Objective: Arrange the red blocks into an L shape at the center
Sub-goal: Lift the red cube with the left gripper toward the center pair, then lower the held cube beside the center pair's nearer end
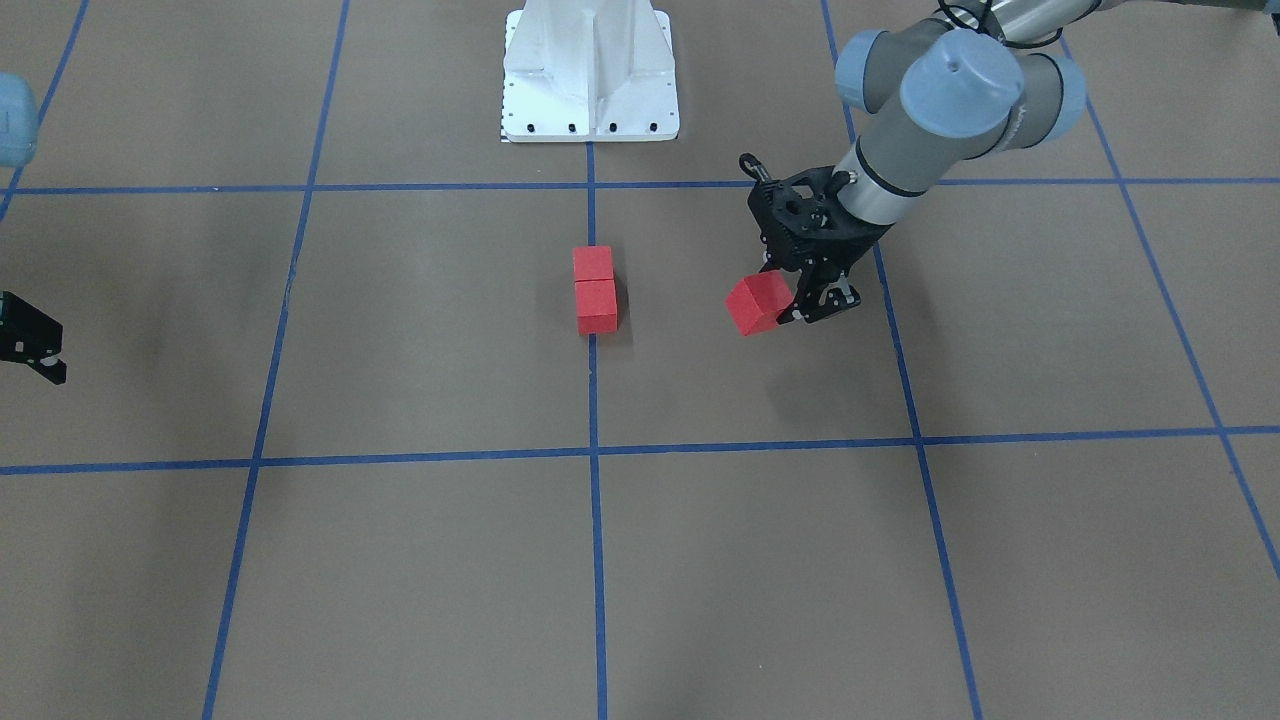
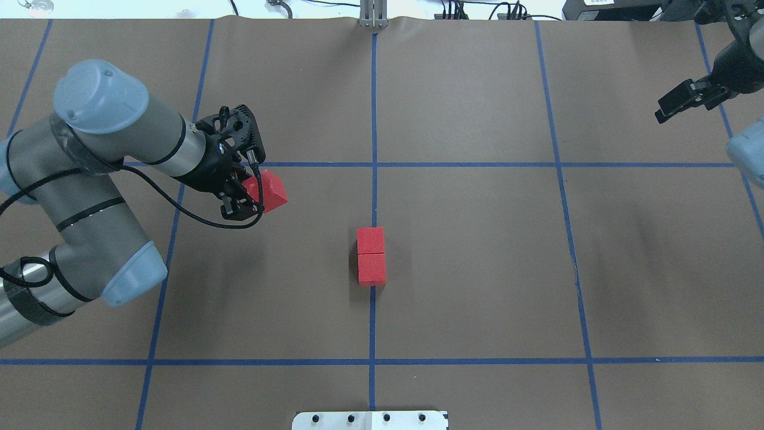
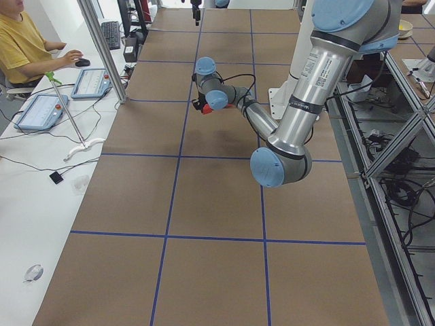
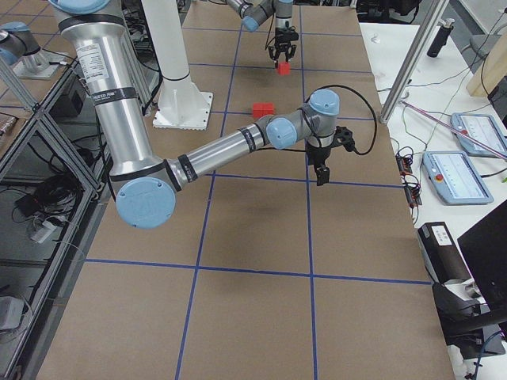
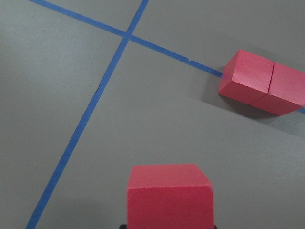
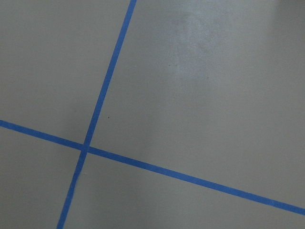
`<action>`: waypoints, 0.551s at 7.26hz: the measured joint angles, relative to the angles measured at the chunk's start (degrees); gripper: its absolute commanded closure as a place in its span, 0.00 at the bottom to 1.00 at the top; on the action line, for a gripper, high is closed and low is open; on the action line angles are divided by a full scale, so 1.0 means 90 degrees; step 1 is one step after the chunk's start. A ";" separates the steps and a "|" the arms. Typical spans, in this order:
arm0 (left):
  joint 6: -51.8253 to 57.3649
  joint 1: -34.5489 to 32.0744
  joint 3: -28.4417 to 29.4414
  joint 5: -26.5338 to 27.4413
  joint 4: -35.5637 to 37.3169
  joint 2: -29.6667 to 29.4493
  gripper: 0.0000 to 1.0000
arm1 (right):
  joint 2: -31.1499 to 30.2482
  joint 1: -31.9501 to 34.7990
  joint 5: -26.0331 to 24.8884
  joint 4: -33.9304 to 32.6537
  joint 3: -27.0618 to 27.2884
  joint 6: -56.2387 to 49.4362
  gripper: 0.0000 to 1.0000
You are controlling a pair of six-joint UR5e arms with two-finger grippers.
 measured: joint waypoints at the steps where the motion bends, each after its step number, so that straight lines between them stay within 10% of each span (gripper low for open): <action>1: 0.0448 0.0309 0.0015 0.0481 0.0182 -0.0102 1.00 | -0.0005 0.0000 -0.0001 0.0000 -0.0003 0.0000 0.01; 4: 0.1448 0.0879 0.0343 0.0886 0.1915 -0.1206 1.00 | -0.0013 0.0000 -0.0001 0.0000 -0.0008 0.0039 0.01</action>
